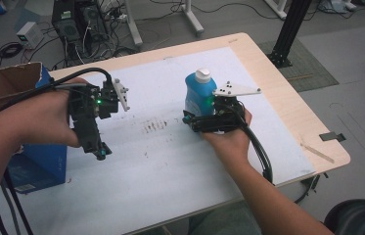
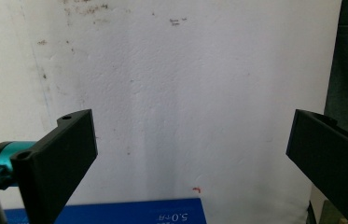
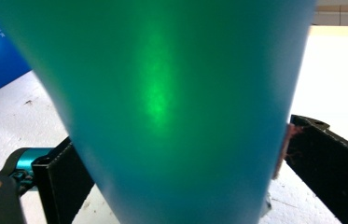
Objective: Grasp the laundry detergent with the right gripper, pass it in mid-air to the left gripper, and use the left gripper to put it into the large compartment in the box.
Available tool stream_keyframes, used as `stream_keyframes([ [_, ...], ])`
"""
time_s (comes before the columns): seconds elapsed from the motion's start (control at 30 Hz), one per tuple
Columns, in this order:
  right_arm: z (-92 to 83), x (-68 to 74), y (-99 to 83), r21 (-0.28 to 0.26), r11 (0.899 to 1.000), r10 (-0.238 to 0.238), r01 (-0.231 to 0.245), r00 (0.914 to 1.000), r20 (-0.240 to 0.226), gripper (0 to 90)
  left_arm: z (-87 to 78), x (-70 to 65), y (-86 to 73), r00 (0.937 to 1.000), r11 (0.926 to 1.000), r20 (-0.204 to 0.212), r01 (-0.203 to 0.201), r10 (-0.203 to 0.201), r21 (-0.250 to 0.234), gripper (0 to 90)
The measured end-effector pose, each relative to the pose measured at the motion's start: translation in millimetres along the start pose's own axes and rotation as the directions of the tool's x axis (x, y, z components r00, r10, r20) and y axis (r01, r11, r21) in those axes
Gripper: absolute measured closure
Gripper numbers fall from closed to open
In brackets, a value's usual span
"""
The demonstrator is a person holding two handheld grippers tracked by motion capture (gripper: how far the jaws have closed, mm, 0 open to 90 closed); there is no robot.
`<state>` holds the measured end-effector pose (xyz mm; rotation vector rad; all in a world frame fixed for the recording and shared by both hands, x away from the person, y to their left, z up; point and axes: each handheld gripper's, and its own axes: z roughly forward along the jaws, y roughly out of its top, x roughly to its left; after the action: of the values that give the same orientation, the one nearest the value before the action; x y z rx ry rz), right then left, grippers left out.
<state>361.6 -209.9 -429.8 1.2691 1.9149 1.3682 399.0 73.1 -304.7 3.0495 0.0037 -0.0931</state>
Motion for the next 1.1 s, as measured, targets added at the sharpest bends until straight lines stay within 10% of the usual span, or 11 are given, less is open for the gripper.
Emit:
stream_keyframes([
  [1.1, 3.1, 1.2, -1.3, 0.0, 1.0, 0.0, 0.0, 0.9988, 0.048, 23.8, 1.4, 1.5, -2.2, 1.0, 0.9999, 0.003, 0.003, -0.003, 0.01, 1.7],
])
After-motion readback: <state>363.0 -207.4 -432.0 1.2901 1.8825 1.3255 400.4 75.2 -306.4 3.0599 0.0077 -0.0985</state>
